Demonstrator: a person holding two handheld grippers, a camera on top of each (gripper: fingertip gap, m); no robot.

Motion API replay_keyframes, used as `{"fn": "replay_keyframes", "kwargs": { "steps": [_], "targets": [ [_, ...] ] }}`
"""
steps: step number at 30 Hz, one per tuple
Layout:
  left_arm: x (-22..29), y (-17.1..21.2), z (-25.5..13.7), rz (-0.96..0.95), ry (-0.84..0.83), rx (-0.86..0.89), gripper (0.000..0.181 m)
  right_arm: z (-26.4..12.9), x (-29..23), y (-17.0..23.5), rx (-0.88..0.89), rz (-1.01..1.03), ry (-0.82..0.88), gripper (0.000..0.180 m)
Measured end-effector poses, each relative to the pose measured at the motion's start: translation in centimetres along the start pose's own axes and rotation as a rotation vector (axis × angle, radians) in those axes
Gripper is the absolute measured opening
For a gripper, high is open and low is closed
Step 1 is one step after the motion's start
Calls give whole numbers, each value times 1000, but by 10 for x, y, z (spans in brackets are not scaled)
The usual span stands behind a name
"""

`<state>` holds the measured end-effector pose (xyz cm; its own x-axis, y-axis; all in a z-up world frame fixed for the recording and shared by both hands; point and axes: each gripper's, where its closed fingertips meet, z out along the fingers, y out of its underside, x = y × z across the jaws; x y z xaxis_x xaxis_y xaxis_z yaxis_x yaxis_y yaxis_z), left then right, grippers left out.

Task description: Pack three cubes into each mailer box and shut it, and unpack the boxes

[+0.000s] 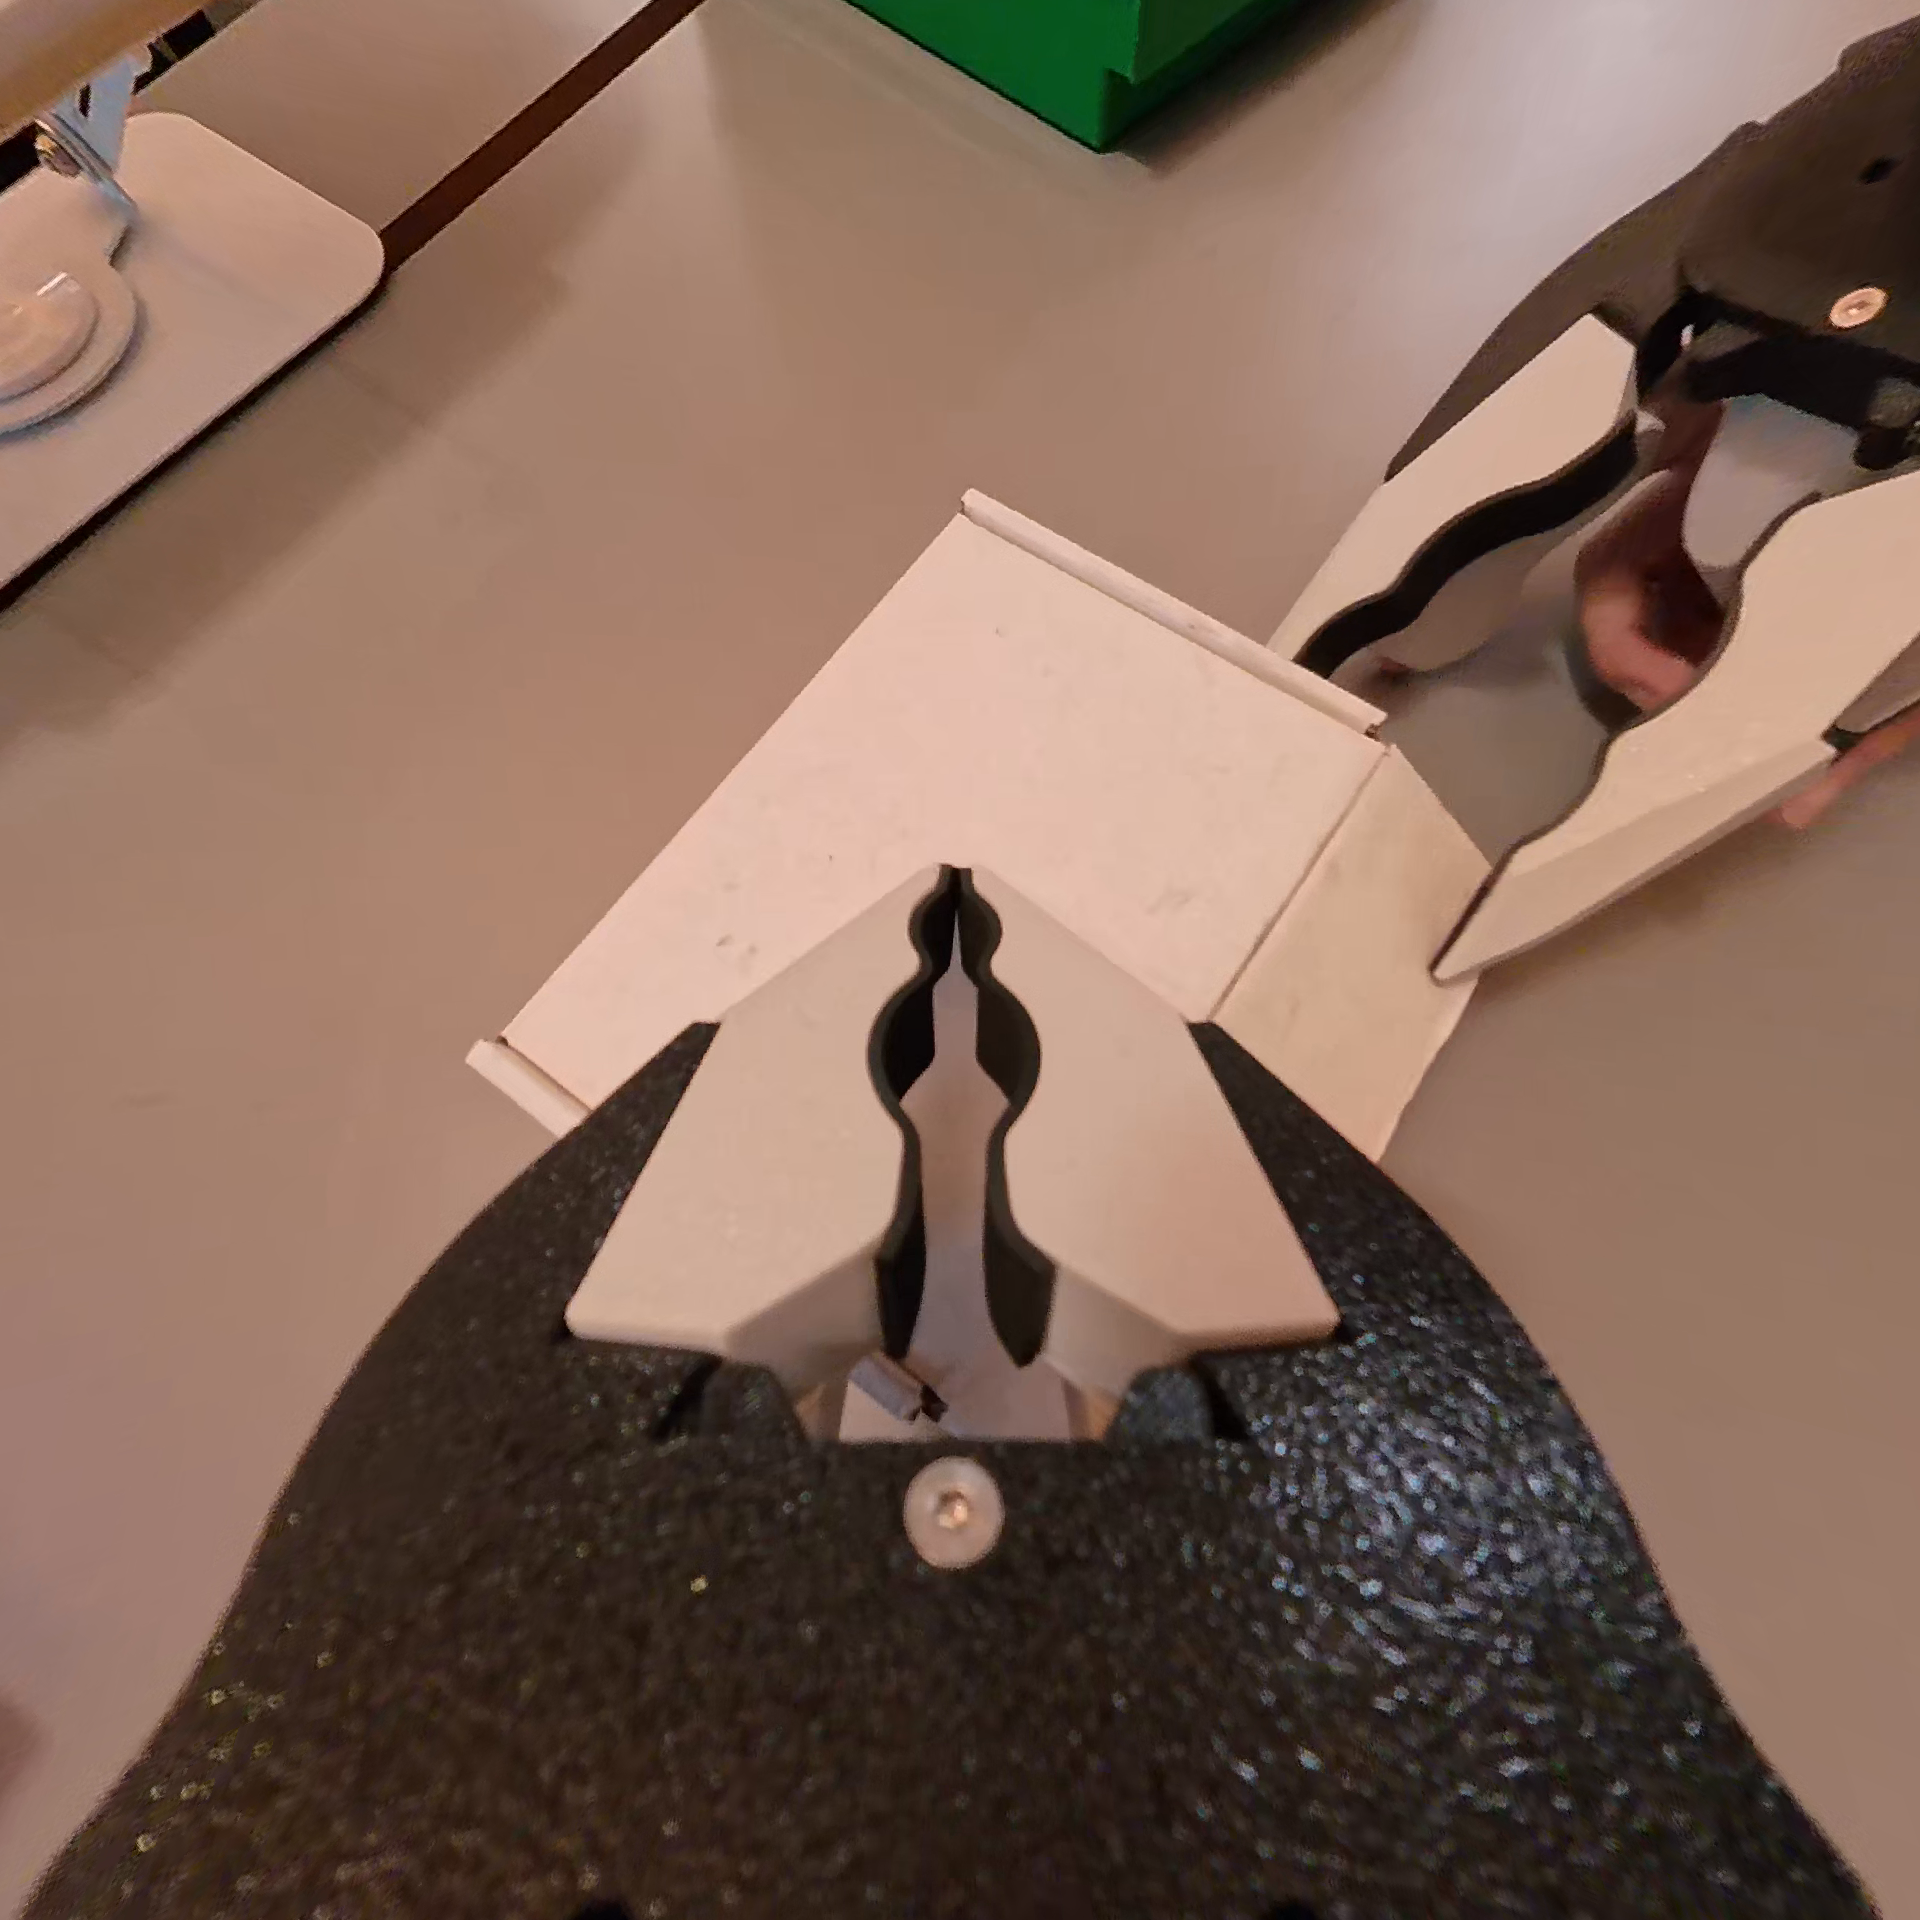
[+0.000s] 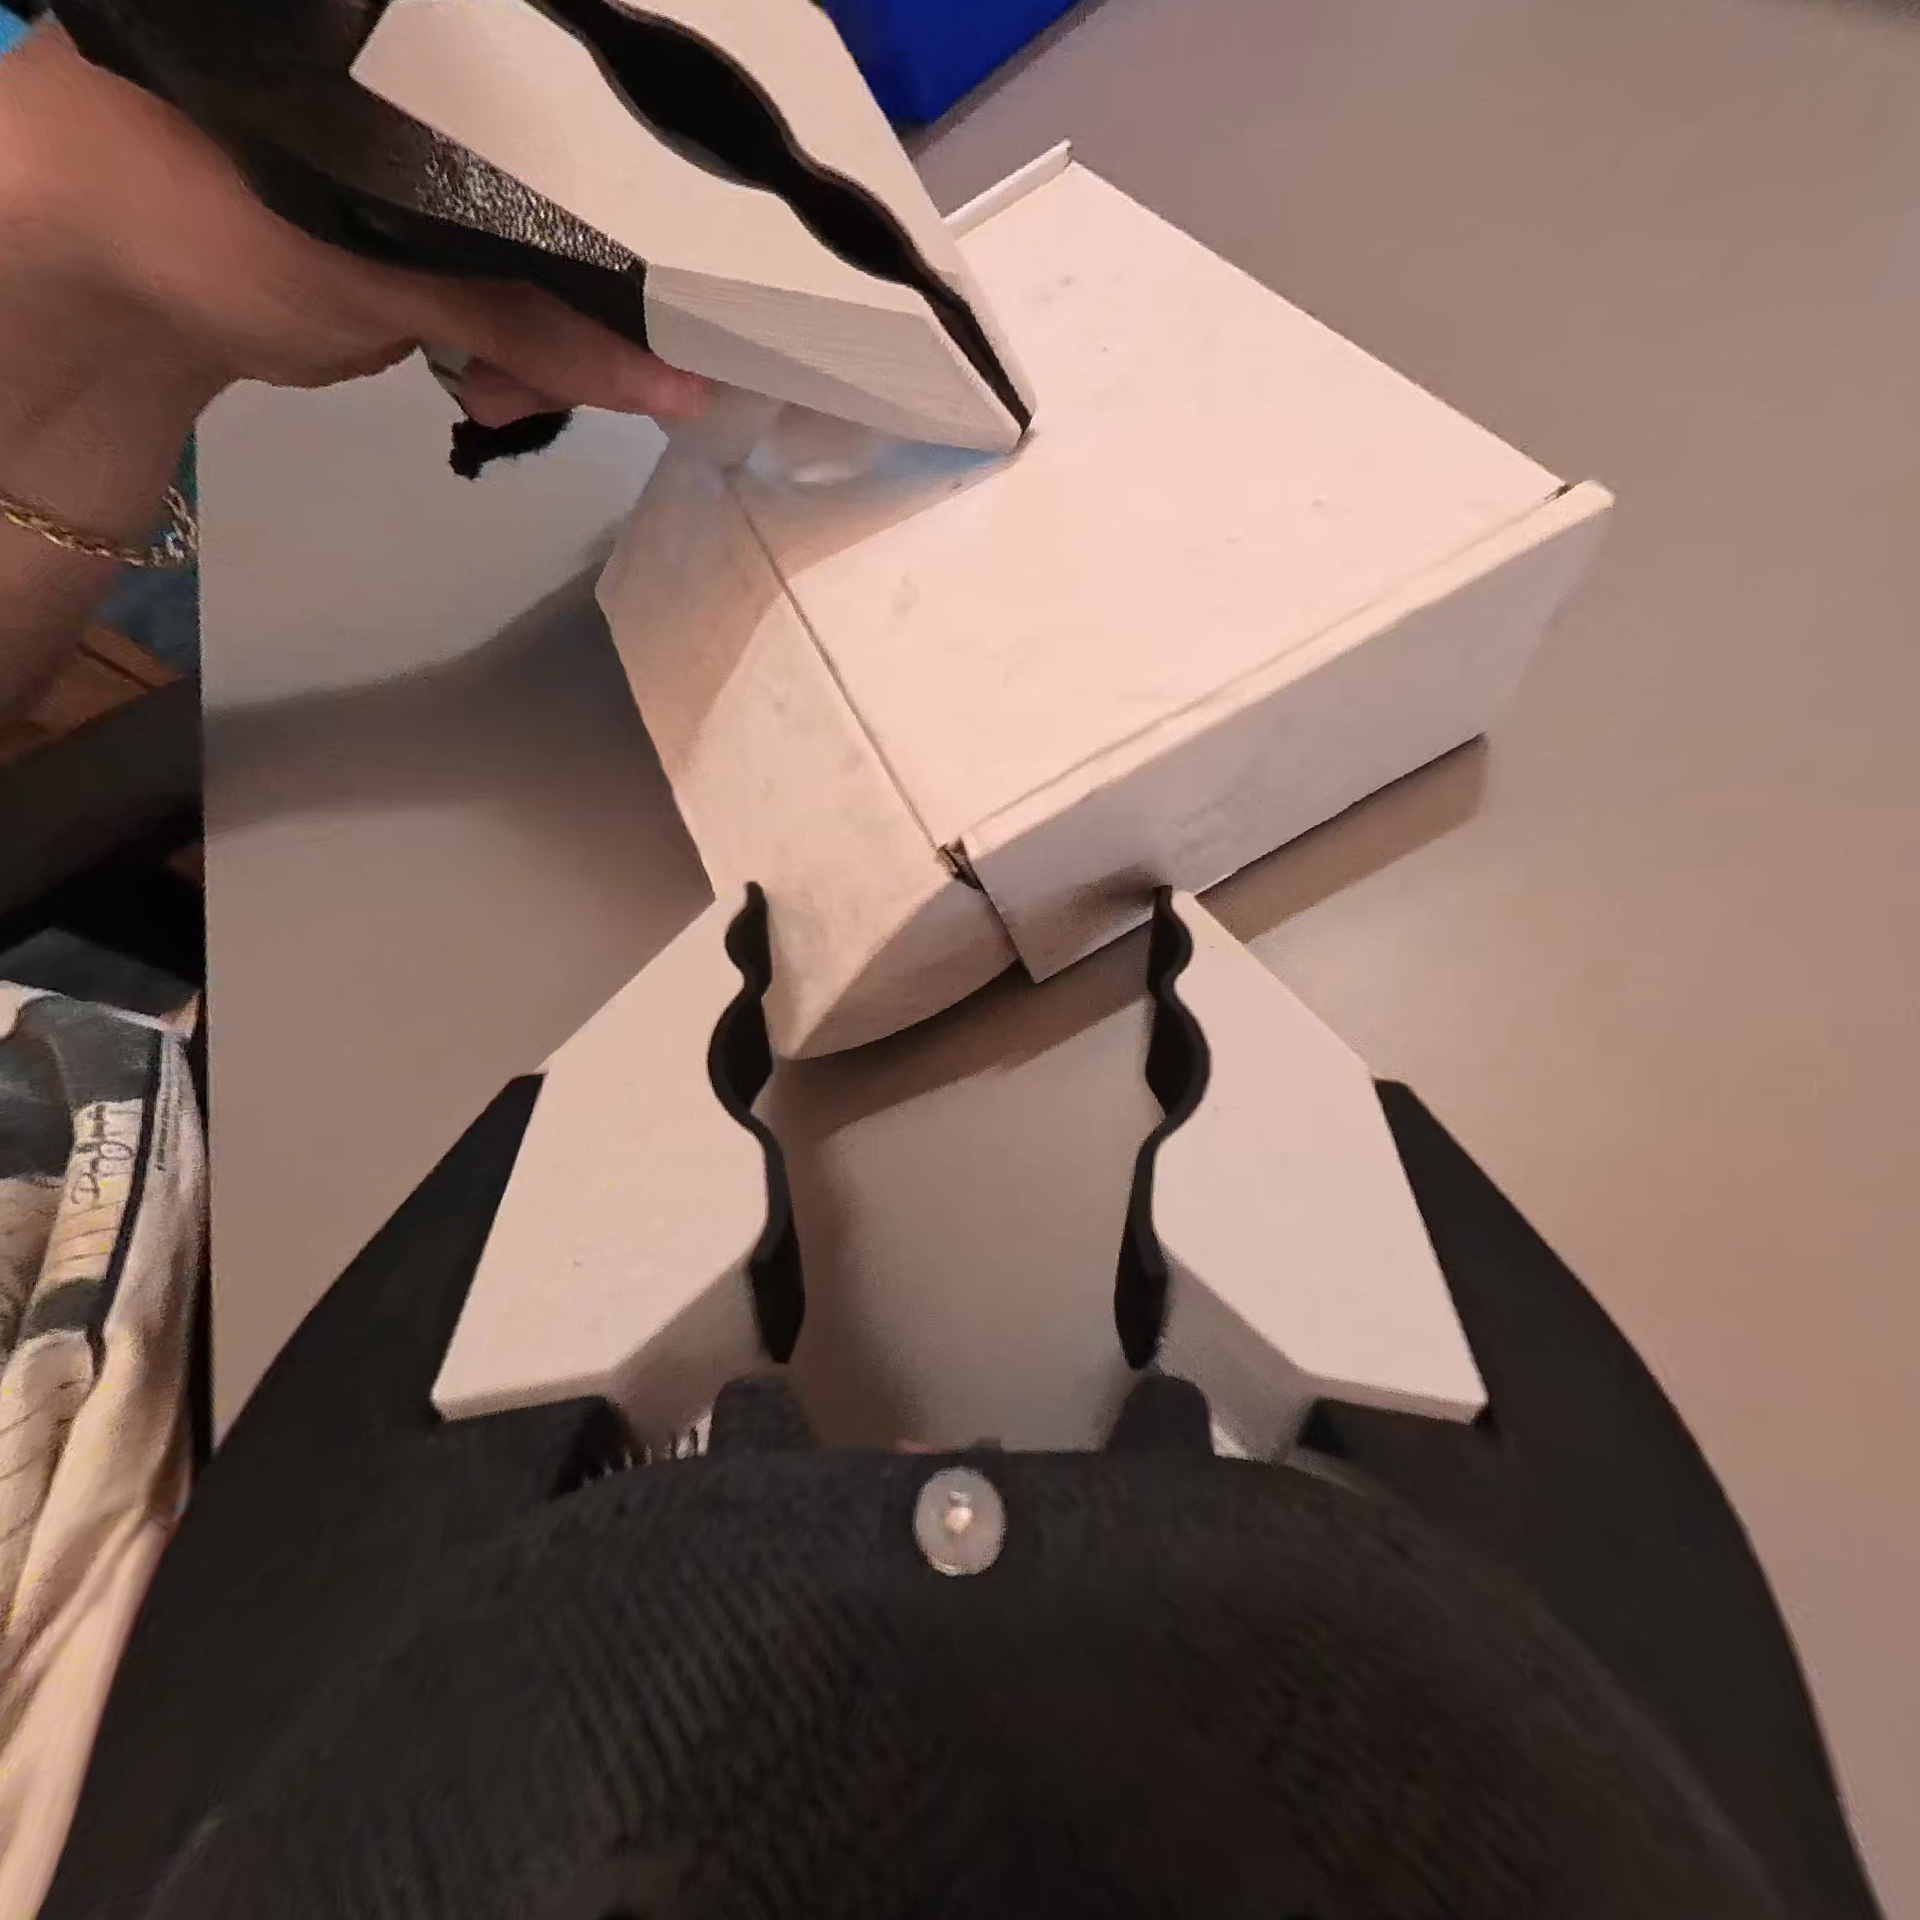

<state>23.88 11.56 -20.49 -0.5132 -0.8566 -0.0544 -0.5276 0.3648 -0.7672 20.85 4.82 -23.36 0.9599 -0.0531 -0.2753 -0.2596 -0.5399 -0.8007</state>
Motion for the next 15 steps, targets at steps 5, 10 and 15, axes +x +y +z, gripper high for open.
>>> {"fn": "replay_keyframes", "kwargs": {
  "steps": [5,10,15],
  "targets": [
    [1,0,0,9,12,3,0,1,8,2,-22,-41,61,57],
    [1,-1,0,-2,24,11,0,2,12,2,-30,-66,102,56],
    [-14,-8,-21,2,-40,111,23,1,16,2,-25,-52,123,71]
  ]
}}
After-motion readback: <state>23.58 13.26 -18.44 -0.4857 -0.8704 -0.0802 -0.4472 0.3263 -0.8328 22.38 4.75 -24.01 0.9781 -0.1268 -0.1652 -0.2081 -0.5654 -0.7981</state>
